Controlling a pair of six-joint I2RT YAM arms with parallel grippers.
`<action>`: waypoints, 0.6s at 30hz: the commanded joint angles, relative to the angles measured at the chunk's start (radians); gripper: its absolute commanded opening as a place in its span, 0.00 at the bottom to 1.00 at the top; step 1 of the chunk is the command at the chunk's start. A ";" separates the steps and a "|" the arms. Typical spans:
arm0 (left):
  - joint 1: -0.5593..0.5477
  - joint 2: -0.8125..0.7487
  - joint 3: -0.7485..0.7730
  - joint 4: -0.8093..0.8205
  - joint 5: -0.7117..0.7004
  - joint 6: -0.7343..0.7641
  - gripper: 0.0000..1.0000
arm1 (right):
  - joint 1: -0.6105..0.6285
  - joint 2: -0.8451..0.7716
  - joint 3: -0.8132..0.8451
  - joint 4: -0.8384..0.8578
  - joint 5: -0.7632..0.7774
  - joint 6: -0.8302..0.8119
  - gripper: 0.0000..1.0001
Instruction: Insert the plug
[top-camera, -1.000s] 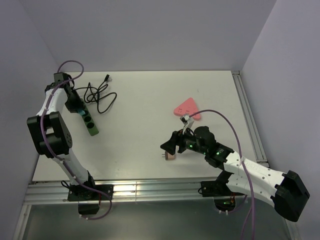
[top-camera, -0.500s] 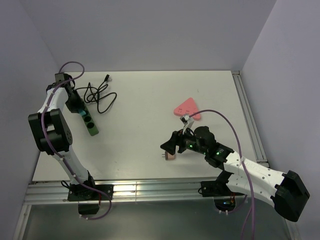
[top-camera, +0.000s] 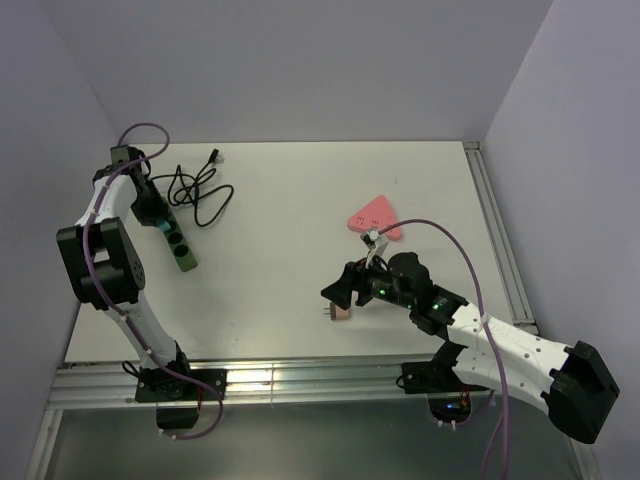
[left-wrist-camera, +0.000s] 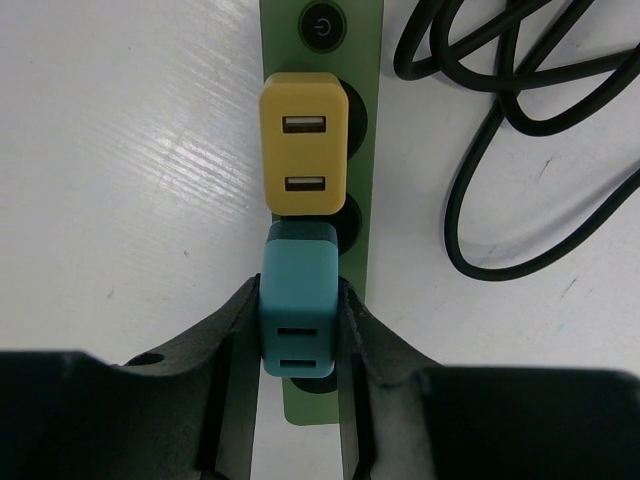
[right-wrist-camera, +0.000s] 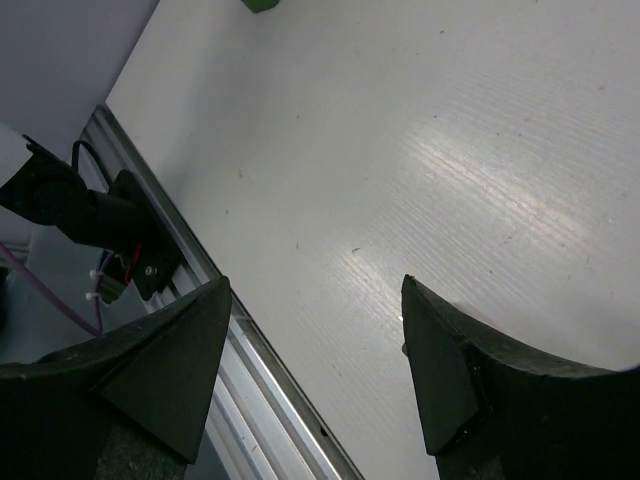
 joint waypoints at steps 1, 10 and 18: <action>0.003 0.014 0.014 0.006 -0.026 0.016 0.00 | -0.009 -0.009 -0.003 0.043 -0.006 -0.005 0.76; 0.007 0.063 0.030 0.006 -0.007 0.014 0.00 | -0.012 -0.014 -0.006 0.042 -0.005 -0.004 0.76; 0.007 0.104 0.040 0.012 -0.018 0.017 0.00 | -0.015 -0.011 -0.008 0.043 -0.005 -0.002 0.76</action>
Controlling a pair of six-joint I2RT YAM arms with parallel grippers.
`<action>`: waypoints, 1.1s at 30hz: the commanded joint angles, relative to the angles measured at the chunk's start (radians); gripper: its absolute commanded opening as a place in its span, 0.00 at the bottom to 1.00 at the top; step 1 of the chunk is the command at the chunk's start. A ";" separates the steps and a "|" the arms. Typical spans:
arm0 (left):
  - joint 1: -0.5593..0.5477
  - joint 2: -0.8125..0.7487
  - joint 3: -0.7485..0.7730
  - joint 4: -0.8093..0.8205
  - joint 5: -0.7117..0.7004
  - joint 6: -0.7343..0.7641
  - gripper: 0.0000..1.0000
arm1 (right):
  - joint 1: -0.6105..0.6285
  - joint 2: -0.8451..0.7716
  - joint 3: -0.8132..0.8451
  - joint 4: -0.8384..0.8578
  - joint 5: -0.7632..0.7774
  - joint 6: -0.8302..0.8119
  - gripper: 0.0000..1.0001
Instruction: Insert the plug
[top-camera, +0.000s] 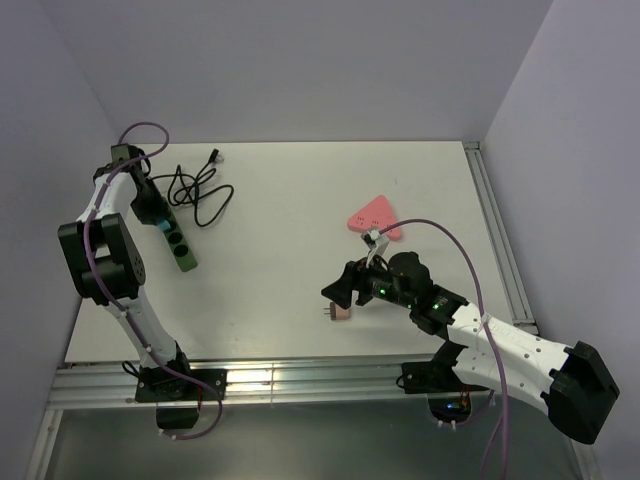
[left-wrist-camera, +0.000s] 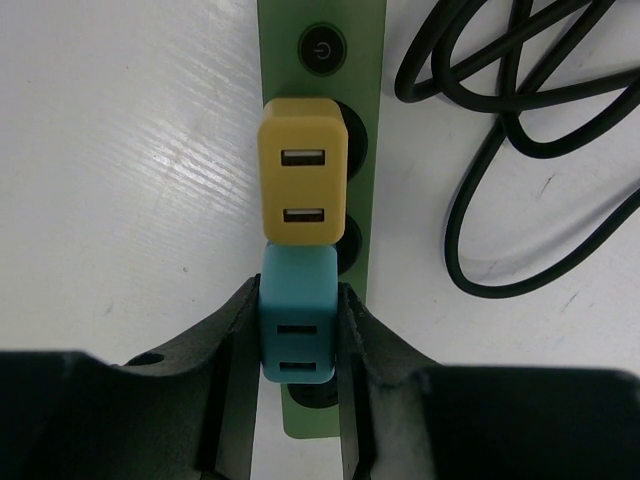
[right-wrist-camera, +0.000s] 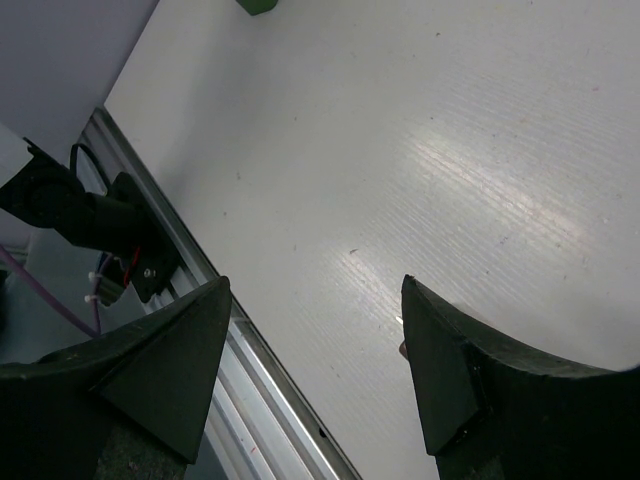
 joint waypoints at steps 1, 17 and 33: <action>0.005 0.071 0.010 0.013 -0.038 0.018 0.00 | -0.009 -0.012 -0.008 0.044 -0.004 -0.004 0.76; -0.035 0.088 -0.091 0.050 -0.137 0.045 0.00 | -0.015 -0.012 -0.011 0.048 -0.010 0.001 0.76; 0.014 0.030 -0.312 0.139 -0.130 0.062 0.00 | -0.026 -0.025 -0.014 0.047 -0.020 0.004 0.75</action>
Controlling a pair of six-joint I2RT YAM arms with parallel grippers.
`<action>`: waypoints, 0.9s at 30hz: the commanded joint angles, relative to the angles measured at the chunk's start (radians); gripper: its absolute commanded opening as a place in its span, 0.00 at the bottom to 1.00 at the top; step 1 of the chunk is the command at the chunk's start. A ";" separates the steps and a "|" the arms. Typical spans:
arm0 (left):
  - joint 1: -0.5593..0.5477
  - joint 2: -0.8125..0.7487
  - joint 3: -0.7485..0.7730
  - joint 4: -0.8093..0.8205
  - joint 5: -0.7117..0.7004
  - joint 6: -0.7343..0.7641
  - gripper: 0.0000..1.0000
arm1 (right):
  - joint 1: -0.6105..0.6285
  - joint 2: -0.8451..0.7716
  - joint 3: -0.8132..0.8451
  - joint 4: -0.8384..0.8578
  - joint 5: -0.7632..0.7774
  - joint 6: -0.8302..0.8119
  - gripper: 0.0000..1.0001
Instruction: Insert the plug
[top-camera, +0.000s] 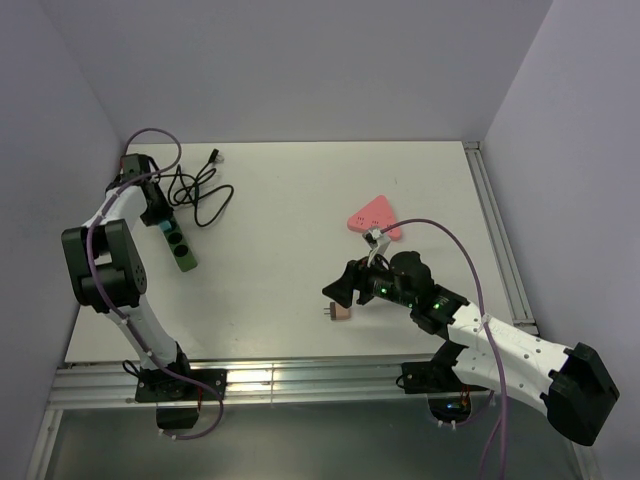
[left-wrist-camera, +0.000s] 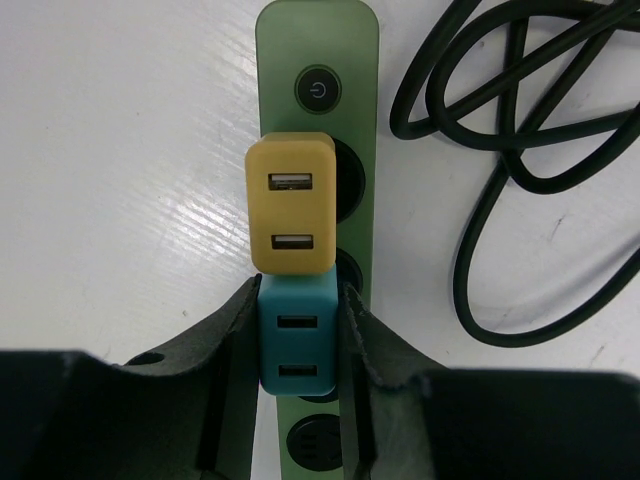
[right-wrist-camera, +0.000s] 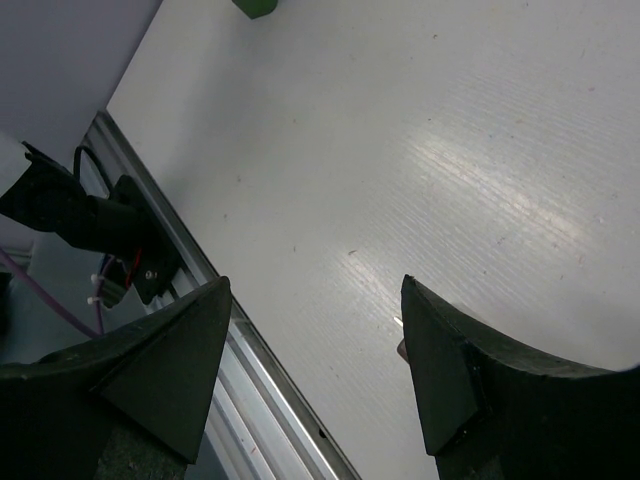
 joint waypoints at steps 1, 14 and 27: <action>0.060 0.083 -0.136 -0.100 -0.013 0.046 0.00 | -0.008 -0.022 -0.010 0.042 -0.005 0.000 0.75; 0.057 0.111 -0.102 -0.113 0.044 0.038 0.00 | -0.017 -0.031 -0.013 0.042 -0.008 0.003 0.75; 0.046 -0.006 -0.118 -0.095 0.036 0.024 0.85 | -0.018 -0.022 -0.013 0.050 -0.014 0.005 0.75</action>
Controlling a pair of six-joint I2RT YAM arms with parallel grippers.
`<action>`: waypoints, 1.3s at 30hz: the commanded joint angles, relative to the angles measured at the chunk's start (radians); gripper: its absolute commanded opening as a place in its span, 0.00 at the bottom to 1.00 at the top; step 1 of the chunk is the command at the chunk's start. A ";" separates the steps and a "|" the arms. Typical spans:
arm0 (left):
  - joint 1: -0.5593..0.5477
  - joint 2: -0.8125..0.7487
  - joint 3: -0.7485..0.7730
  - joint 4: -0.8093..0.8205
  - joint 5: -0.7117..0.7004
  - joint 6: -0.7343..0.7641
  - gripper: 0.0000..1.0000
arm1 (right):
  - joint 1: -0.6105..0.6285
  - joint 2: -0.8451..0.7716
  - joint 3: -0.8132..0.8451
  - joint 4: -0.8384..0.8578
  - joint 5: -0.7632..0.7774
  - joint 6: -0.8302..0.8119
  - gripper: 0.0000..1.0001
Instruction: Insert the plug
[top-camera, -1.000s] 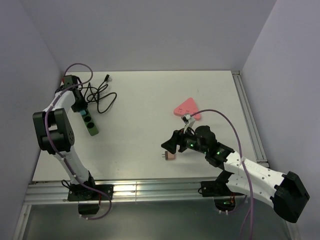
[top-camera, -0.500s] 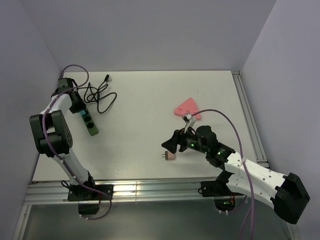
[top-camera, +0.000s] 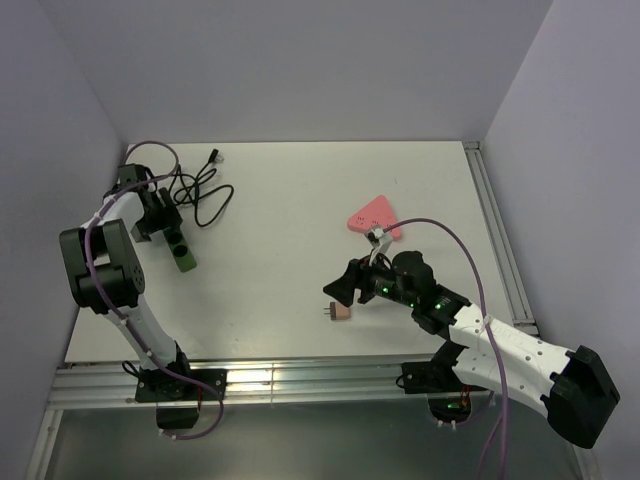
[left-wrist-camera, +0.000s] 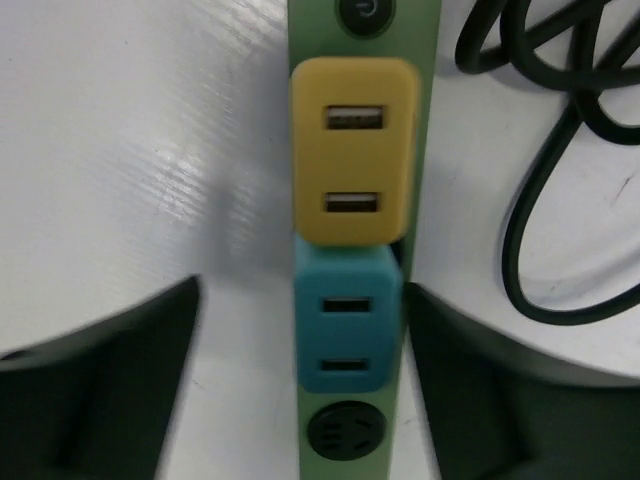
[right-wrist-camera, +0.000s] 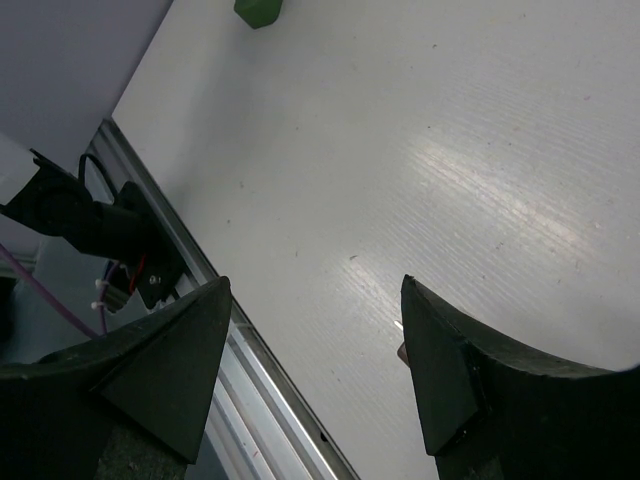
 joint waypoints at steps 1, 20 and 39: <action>0.006 0.002 -0.044 -0.103 -0.037 0.012 0.98 | -0.009 -0.006 -0.013 0.047 -0.009 0.003 0.75; -0.061 -0.458 -0.071 -0.109 0.102 -0.146 0.99 | -0.035 0.022 0.015 0.006 0.014 0.001 0.75; -0.167 -0.814 -0.409 0.289 0.693 -0.402 1.00 | -0.047 -0.004 0.070 -0.292 0.146 0.093 0.75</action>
